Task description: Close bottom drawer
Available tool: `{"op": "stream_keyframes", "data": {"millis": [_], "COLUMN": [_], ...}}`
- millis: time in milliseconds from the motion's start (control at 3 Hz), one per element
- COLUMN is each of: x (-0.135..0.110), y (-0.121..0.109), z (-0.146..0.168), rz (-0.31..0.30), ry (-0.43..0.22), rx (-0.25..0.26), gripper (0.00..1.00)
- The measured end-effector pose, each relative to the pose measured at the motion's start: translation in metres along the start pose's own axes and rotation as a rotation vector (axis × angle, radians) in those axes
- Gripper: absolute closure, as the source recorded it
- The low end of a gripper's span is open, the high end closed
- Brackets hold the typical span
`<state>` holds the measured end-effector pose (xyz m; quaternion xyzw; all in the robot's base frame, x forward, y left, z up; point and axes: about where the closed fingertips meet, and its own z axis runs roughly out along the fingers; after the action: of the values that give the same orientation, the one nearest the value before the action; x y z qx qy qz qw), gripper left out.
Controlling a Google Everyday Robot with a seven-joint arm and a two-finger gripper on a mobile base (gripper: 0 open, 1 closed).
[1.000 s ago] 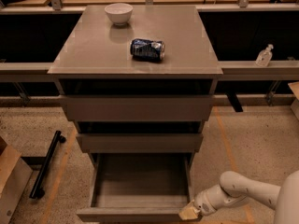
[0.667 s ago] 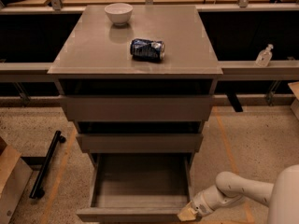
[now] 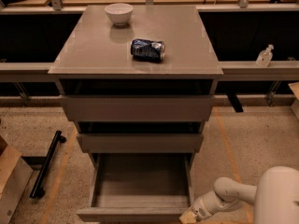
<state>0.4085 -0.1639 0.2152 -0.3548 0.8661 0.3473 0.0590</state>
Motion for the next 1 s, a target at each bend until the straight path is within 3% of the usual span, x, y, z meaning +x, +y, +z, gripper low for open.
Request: {"op": "stream_keyframes", "data": {"millis": [333,667,1000], "x": [0.007,0.007,-0.024], "y": [-0.019,-0.024,-0.027], "z": [0.013,0.018,0.019], "rz": [0.023,0.026,-0.037], "ry": [-0.013,-0.014,-0.077], "rx": [-0.007,-0.012,-0.017], "gripper": [1.0,1.0,1.0]}}
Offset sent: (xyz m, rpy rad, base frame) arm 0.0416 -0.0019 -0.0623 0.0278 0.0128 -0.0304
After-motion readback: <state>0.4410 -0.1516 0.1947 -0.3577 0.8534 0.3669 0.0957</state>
